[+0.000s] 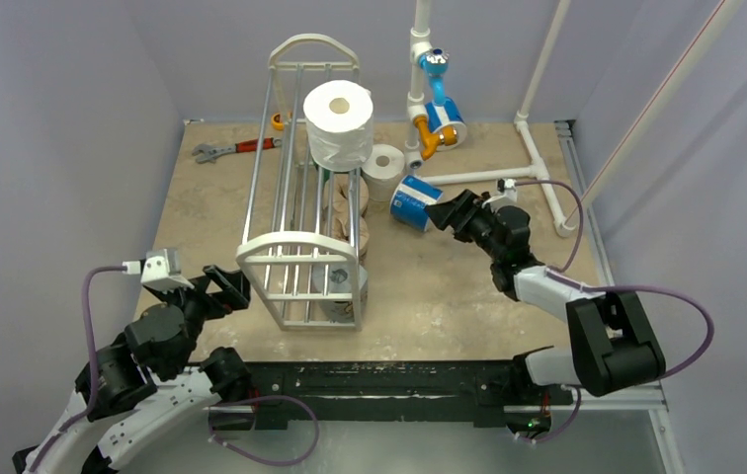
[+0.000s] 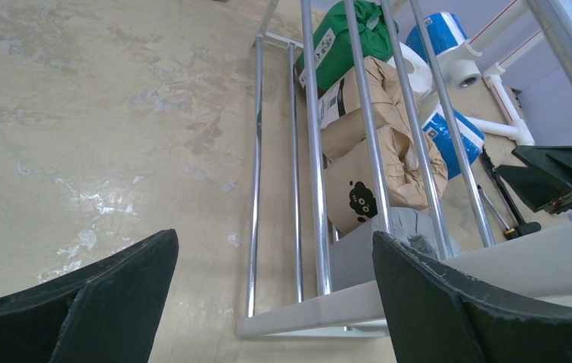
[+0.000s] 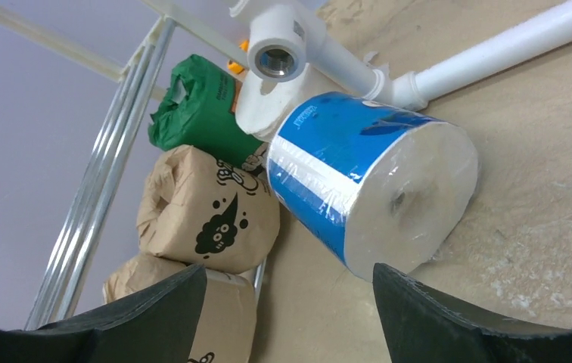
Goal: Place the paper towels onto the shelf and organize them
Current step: Adjust the paper towel at the center of the board.
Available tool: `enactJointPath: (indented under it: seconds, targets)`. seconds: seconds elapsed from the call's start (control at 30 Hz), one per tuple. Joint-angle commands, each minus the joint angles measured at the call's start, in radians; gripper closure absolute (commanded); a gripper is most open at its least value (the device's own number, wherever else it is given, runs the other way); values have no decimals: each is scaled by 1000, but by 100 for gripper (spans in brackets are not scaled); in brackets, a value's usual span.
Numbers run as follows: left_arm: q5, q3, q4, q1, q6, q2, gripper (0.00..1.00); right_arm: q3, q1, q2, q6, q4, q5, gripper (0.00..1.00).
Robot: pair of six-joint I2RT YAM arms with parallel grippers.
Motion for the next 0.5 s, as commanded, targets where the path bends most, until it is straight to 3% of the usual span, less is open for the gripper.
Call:
enactJointPath:
  seconds: [0.0,0.2,0.47]
  targets:
    - [37,-8,57,-3,-16,27,0,35,2,40,-39,-37,29,17]
    - [35,3,53,-3,-13,35,0,79,0,135,-43,-6,21,12]
    - [12,23,11,-2,-21,29,0,133,2,237,-13,78,25,12]
